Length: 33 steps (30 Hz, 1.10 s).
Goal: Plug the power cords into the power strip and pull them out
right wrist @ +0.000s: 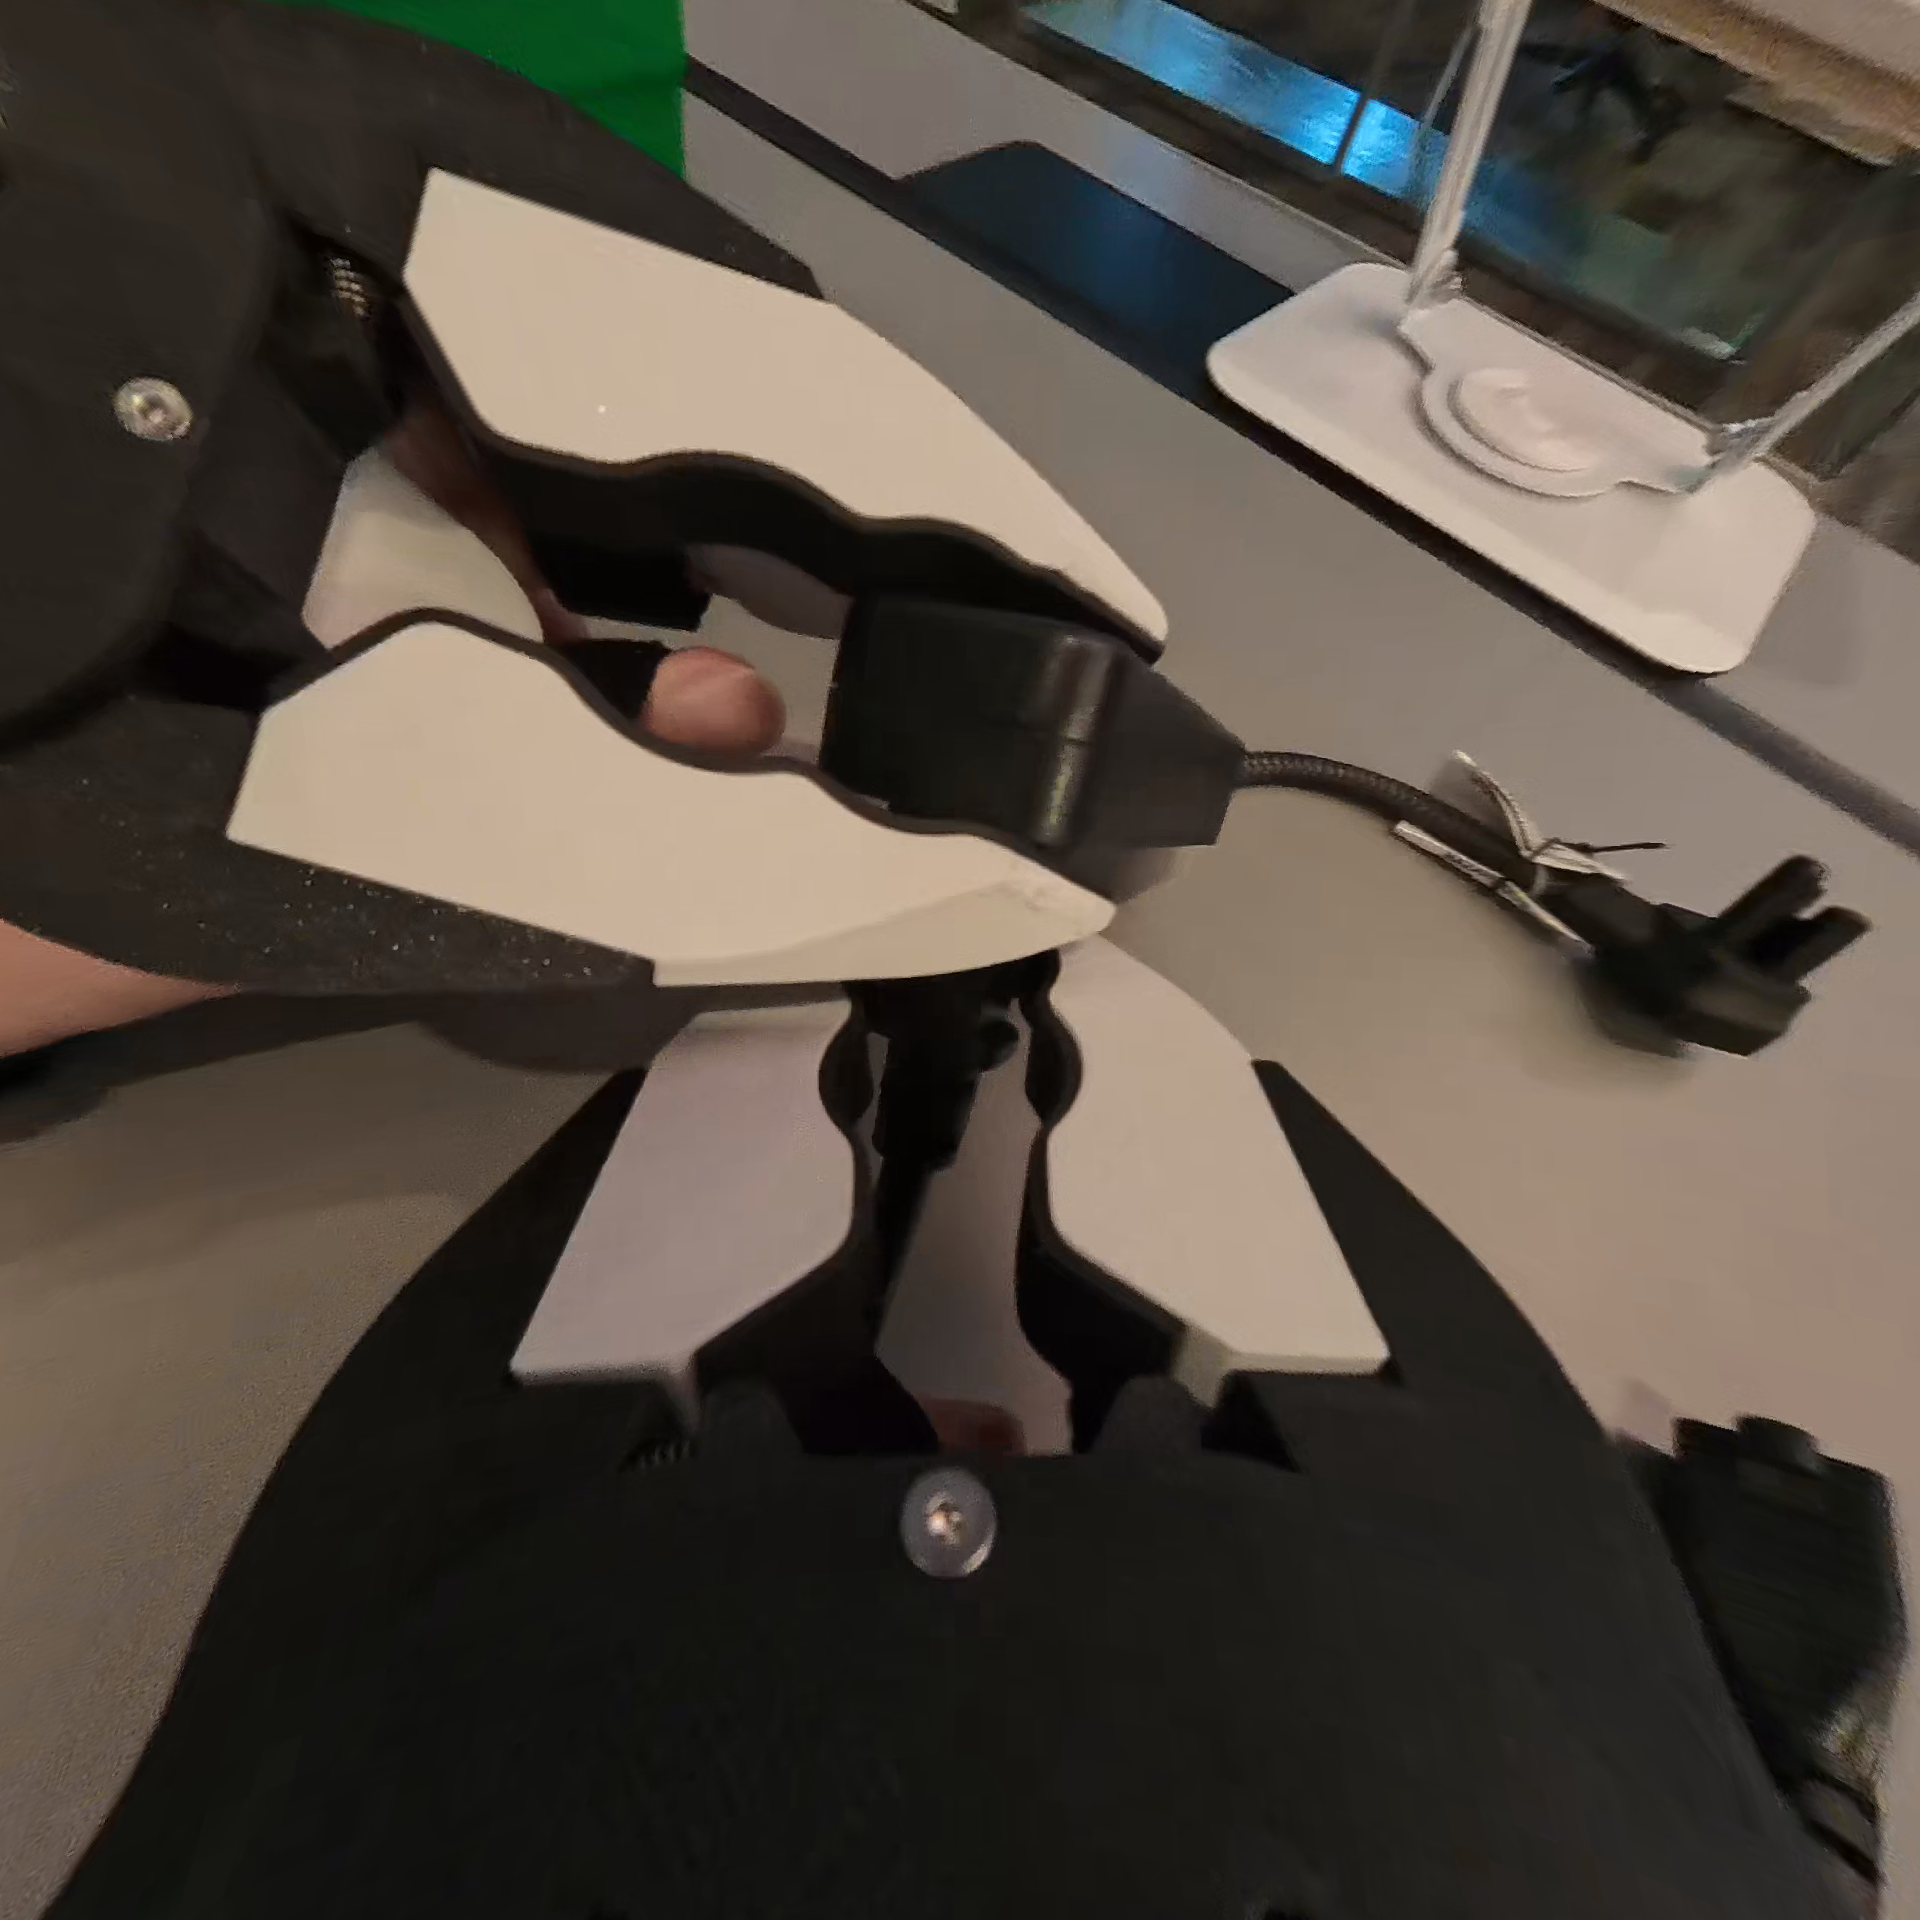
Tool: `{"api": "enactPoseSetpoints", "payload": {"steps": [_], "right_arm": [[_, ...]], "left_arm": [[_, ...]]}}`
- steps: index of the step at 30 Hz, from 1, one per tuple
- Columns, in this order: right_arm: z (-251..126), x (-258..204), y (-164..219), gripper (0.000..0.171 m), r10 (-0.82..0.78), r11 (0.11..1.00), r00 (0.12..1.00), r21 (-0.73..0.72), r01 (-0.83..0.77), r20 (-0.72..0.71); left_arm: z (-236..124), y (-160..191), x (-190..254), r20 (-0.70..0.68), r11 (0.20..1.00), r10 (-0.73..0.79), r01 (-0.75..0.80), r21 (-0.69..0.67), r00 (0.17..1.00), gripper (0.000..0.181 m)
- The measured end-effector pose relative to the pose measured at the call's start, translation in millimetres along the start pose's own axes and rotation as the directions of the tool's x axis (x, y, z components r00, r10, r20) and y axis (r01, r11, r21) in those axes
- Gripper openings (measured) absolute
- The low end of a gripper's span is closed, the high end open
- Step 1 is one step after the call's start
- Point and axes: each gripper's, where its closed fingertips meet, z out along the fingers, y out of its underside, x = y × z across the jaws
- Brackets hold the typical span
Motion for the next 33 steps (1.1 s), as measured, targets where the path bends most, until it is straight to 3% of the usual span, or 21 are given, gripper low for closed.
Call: {"api": "enactPoseSetpoints", "payload": {"steps": [5, 10, 17, 19, 22, 24, 25, 30, 33], "right_arm": [[-3, 1, 3, 0.023, 0.036, 0.999, 0.998, -0.016, -0.035, 0.053], [-3, 0, 8, 0.025, -0.174, 0.980, 0.983, -0.090, 0.179, 0.057], [-4, -10, -2, 0.023, -0.348, 0.937, 0.935, -0.003, 0.349, 0.071], [-5, -11, -3, 0.024, -0.309, 0.951, 0.947, 0.023, 0.308, 0.084], [-5, -15, -1, 0.027, -0.123, 0.992, 0.983, 0.047, 0.118, 0.134], [-8, -22, -4, 0.049, 0.033, 0.998, 0.976, 0.037, -0.041, 0.217], [-8, -20, -2, 0.048, 0.056, 0.998, 0.976, 0.018, -0.061, 0.210], [-5, -2, 4, 0.027, -0.070, 0.996, 0.997, -0.046, 0.072, 0.043], [-3, -2, 6, 0.026, -0.077, 0.995, 0.996, -0.064, 0.080, 0.053]], "left_arm": [[3, -2, 3, 0.035, 0.996, 0.074, -0.072, -0.045, 0.997, 0.032], [-1, -1, 1, 0.064, 0.973, 0.212, -0.205, -0.105, 0.975, 0.030], [-15, -7, -7, 0.095, 0.971, 0.234, -0.228, -0.072, 0.968, 0.033], [-14, -8, -5, 0.094, 0.967, 0.251, -0.246, -0.065, 0.963, 0.028], [-8, -7, -1, 0.055, 0.993, 0.122, -0.122, -0.012, 0.991, 0.029], [-4, -6, 1, 0.061, 0.991, 0.134, -0.132, -0.026, 0.989, 0.029], [-2, -6, 3, 0.060, 0.987, 0.156, -0.154, -0.043, 0.986, 0.029], [3, -10, 12, 0.072, 0.976, 0.208, -0.202, -0.079, 0.976, 0.028], [4, -8, 12, 0.079, 0.974, 0.214, -0.206, -0.090, 0.974, 0.029]]}}
